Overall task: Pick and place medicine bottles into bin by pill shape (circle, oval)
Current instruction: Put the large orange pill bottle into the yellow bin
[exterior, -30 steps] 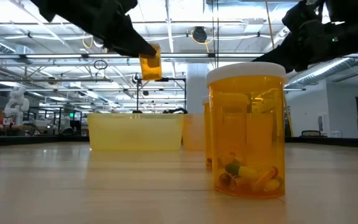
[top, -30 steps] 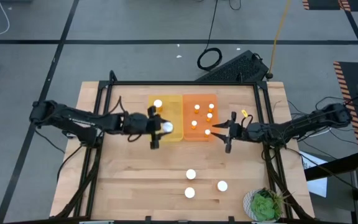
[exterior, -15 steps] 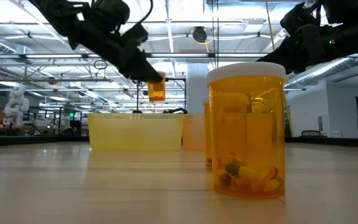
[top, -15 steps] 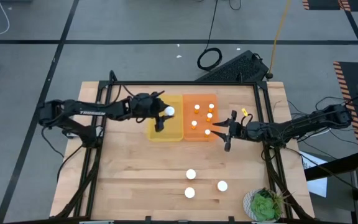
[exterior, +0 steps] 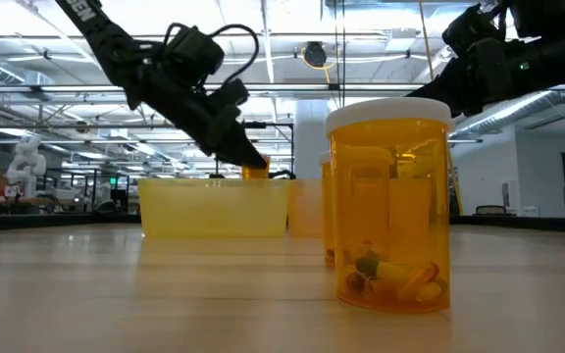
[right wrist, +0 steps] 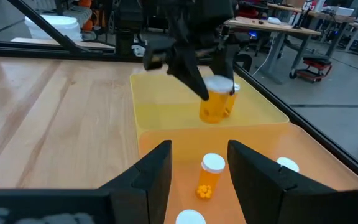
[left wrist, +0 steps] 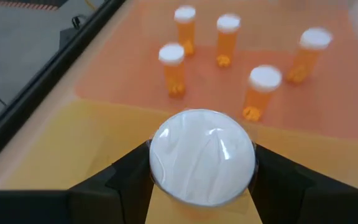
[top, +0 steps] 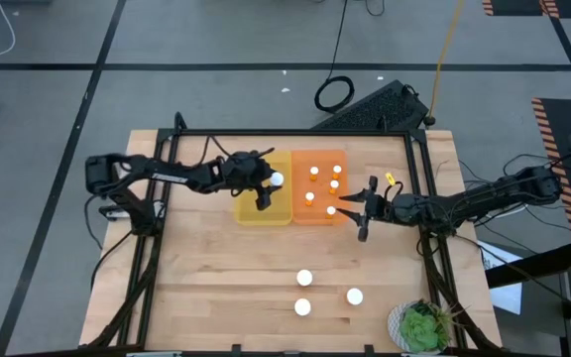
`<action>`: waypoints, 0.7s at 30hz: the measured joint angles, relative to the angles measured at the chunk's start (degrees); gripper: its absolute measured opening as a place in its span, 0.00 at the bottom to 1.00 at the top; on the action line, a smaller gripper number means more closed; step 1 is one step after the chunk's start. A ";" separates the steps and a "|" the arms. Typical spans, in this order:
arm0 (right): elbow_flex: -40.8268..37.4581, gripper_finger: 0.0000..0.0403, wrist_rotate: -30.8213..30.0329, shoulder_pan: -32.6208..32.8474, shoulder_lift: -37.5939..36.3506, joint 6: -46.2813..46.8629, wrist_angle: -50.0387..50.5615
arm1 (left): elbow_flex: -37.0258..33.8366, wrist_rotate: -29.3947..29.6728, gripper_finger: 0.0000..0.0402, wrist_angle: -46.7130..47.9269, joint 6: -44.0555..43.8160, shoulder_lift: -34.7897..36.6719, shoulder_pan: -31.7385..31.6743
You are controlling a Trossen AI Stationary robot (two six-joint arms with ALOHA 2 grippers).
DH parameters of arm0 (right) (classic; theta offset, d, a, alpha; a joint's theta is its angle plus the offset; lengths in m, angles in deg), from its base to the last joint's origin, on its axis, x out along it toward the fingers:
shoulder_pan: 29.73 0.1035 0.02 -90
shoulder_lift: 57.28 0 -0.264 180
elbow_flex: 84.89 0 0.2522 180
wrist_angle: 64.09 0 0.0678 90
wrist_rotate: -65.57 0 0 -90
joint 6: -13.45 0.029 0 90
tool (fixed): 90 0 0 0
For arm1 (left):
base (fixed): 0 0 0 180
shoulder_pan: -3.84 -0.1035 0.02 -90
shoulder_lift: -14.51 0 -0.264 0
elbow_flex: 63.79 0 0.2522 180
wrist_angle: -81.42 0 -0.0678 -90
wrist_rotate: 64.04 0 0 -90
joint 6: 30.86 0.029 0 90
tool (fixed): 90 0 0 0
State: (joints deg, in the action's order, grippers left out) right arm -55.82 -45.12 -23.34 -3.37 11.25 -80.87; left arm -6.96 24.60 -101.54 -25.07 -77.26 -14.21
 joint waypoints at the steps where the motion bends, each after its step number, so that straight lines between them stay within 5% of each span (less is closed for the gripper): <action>1: 0.00 0.37 0.00 0.00 0.00 0.00 0.00 | 0.00 0.14 0.57 -0.17 -0.05 -0.79 0.00; 21: 0.00 0.37 0.04 0.02 0.00 0.70 0.67 | -0.02 4.43 0.57 0.25 -1.49 -5.38 -3.21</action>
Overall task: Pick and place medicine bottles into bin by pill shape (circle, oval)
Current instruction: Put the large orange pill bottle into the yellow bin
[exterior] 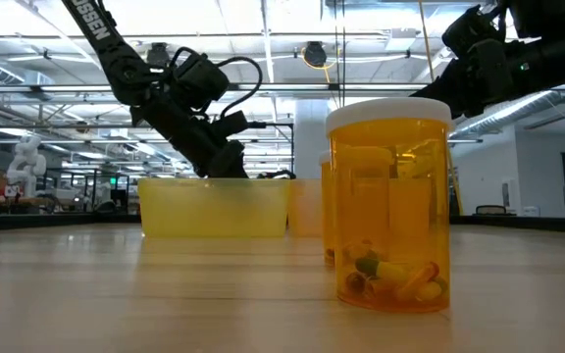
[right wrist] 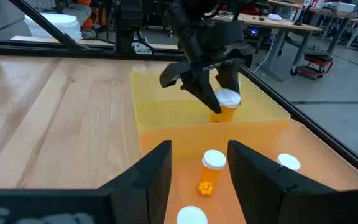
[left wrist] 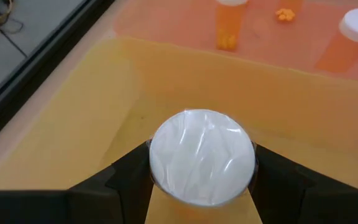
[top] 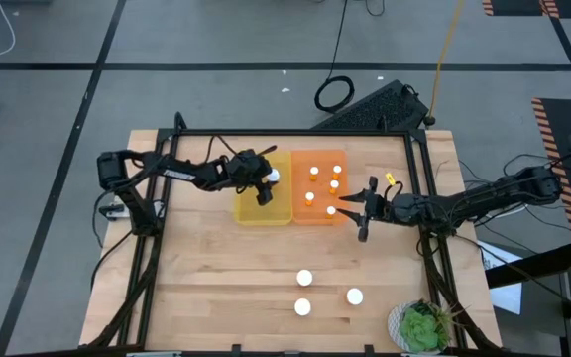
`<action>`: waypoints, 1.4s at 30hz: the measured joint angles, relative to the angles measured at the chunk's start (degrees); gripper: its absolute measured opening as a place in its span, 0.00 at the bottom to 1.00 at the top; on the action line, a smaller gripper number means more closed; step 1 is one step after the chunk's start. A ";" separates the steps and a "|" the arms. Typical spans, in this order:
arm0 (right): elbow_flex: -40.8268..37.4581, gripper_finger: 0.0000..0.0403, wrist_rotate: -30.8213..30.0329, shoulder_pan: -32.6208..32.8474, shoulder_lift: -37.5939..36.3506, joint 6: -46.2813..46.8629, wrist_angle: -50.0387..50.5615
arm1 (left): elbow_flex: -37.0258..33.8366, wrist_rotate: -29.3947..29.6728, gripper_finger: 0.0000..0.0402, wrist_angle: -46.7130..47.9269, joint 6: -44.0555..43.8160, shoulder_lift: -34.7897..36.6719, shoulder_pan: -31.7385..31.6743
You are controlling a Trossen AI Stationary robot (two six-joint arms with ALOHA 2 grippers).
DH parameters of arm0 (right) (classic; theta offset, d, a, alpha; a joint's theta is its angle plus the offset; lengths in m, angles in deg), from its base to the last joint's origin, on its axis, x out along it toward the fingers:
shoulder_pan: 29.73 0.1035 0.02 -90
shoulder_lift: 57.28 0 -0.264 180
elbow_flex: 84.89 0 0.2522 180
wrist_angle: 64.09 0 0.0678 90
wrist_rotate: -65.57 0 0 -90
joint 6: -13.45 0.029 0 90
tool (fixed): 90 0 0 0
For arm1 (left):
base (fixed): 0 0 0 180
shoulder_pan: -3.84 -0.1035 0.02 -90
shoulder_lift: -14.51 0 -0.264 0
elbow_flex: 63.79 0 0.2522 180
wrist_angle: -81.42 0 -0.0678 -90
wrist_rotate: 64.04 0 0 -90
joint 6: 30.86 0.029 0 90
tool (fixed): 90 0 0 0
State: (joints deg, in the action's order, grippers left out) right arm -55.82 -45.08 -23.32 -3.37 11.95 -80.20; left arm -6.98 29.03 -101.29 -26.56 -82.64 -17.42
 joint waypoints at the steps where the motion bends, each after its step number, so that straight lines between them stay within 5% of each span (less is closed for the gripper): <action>1: 0.00 0.37 -0.01 0.00 0.00 0.00 -0.01 | 0.00 -0.02 0.57 0.08 -0.42 0.00 -0.18; 14: 0.00 0.37 0.01 0.00 0.00 0.37 -0.01 | 0.00 -1.57 0.59 0.02 -0.29 0.00 -0.60; 27: 0.00 0.37 0.03 0.00 0.00 0.37 0.00 | 0.00 -0.23 0.84 -1.60 -0.30 1.46 -0.39; 42: 0.00 0.37 3.00 0.02 0.00 3.53 0.18 | 0.02 1.82 0.78 2.81 -0.24 12.30 6.76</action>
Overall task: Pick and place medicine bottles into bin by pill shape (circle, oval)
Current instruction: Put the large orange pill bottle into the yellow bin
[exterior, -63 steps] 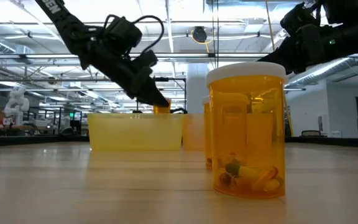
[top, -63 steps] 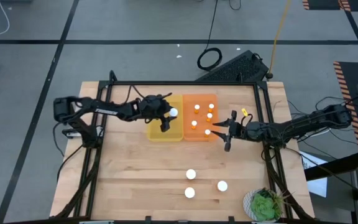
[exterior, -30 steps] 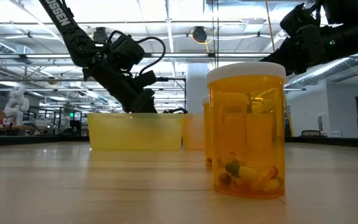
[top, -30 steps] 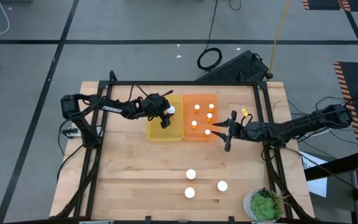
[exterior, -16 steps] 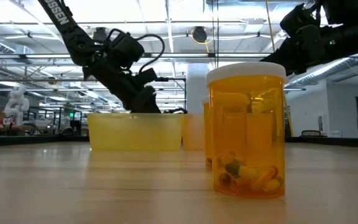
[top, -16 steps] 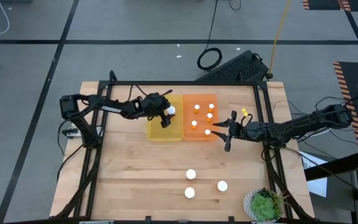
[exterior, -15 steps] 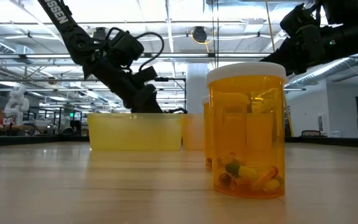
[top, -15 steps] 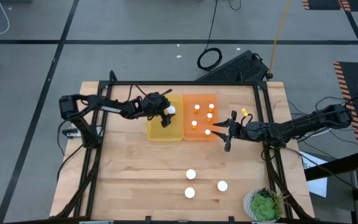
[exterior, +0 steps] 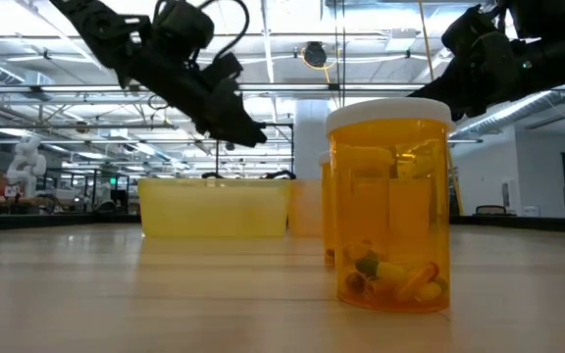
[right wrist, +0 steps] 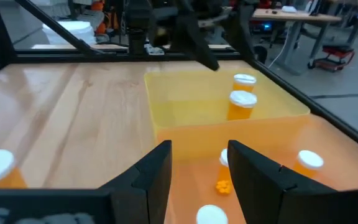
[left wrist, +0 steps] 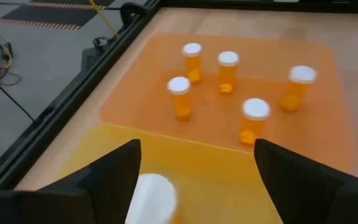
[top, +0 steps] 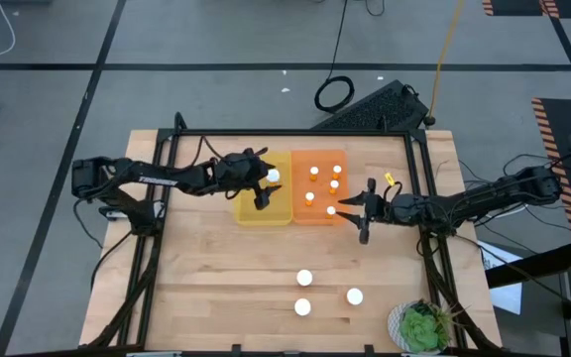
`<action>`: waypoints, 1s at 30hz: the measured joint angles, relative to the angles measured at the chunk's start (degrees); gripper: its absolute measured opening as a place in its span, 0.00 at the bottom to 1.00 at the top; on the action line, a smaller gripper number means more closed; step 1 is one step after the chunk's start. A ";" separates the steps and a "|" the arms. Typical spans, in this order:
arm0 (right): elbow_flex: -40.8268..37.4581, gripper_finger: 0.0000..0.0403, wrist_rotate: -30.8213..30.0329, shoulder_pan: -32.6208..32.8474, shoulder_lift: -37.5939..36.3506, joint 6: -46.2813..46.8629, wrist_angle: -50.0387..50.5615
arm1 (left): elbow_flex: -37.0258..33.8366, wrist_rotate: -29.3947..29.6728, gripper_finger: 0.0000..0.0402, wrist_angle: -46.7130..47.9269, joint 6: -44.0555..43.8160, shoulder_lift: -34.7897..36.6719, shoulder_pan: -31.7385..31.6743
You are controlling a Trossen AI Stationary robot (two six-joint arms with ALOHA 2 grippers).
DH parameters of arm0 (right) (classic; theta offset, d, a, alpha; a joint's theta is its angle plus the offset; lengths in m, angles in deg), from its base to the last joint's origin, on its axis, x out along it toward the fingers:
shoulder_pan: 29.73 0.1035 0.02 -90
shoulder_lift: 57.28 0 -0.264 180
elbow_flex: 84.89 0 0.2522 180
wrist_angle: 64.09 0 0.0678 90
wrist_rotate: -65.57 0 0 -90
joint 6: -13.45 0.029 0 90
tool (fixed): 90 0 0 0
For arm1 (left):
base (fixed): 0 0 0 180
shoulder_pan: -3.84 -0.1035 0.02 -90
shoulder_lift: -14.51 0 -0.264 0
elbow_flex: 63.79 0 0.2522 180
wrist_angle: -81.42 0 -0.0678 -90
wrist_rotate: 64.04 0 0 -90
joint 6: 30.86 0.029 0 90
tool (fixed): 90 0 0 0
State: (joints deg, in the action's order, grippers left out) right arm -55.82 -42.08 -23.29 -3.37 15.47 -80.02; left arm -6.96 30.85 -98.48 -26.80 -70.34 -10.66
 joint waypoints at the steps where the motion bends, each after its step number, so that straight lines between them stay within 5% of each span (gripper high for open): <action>1: 0.00 0.37 0.02 0.04 0.00 0.56 0.00 | 0.00 0.40 0.77 0.88 -0.20 0.67 0.75; 18: 0.02 0.37 8.84 4.20 0.02 14.98 4.01 | -0.02 5.65 0.61 6.08 -1.93 4.75 15.86; 30: 0.75 0.37 -3.18 21.40 5.97 28.82 4.18 | -0.04 10.07 0.60 6.19 -10.53 4.30 28.45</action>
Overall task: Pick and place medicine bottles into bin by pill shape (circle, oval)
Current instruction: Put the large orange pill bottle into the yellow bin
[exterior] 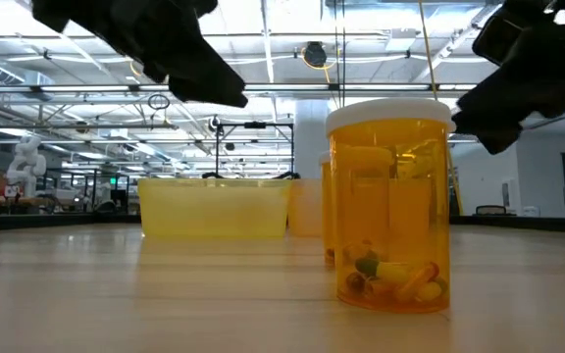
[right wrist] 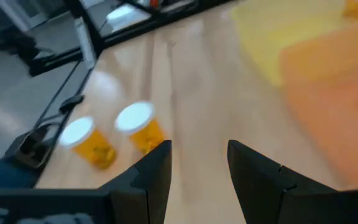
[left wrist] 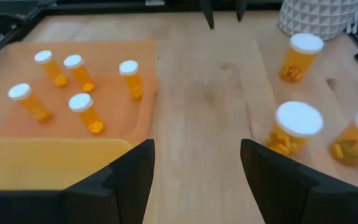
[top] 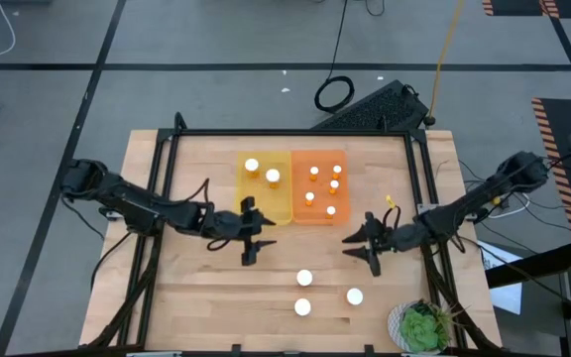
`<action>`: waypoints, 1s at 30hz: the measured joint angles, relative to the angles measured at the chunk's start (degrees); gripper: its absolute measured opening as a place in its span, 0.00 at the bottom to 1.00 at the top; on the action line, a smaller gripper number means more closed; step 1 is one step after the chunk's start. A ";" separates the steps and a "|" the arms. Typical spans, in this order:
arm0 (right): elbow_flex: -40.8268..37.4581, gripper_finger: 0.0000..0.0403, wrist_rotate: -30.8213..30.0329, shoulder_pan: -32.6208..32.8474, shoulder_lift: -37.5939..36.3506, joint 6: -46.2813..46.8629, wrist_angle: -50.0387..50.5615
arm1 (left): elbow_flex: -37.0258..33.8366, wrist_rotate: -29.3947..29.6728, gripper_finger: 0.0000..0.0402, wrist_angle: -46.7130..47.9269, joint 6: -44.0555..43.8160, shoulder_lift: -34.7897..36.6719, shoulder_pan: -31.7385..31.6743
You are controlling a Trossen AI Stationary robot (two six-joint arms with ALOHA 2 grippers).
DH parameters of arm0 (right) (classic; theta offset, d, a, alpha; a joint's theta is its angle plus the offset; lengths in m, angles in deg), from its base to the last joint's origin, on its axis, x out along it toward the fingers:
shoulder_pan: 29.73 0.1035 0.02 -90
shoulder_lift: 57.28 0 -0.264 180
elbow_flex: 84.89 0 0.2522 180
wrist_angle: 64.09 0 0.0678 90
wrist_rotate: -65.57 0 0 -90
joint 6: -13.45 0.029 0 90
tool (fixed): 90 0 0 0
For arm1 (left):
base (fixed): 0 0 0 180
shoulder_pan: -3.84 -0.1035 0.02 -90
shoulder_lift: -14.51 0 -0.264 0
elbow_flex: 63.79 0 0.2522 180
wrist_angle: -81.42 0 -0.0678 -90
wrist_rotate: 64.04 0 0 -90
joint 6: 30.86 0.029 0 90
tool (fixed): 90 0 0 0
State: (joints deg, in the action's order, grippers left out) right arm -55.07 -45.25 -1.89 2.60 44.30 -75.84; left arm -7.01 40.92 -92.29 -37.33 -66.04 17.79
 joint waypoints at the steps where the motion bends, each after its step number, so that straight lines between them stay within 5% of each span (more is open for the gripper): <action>1: 0.47 0.37 0.06 1.27 0.51 1.01 0.65 | 0.00 0.82 0.60 -0.21 -0.33 0.04 1.00; 14: 13.44 0.37 -4.57 9.81 10.14 5.69 9.05 | 0.00 4.74 0.60 -0.62 -4.94 0.04 8.70; 25: 30.60 0.37 5.93 6.43 26.31 -1.62 17.32 | 1.00 4.72 0.60 0.51 -7.13 0.04 11.18; 30: 34.51 0.37 6.08 6.65 31.34 1.31 19.38 | 2.88 4.81 0.60 0.72 -5.89 0.04 13.31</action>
State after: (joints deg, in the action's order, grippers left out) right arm -20.57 -39.17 4.75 33.94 45.61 -56.46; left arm -4.12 45.73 -91.57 -43.22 -66.00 31.10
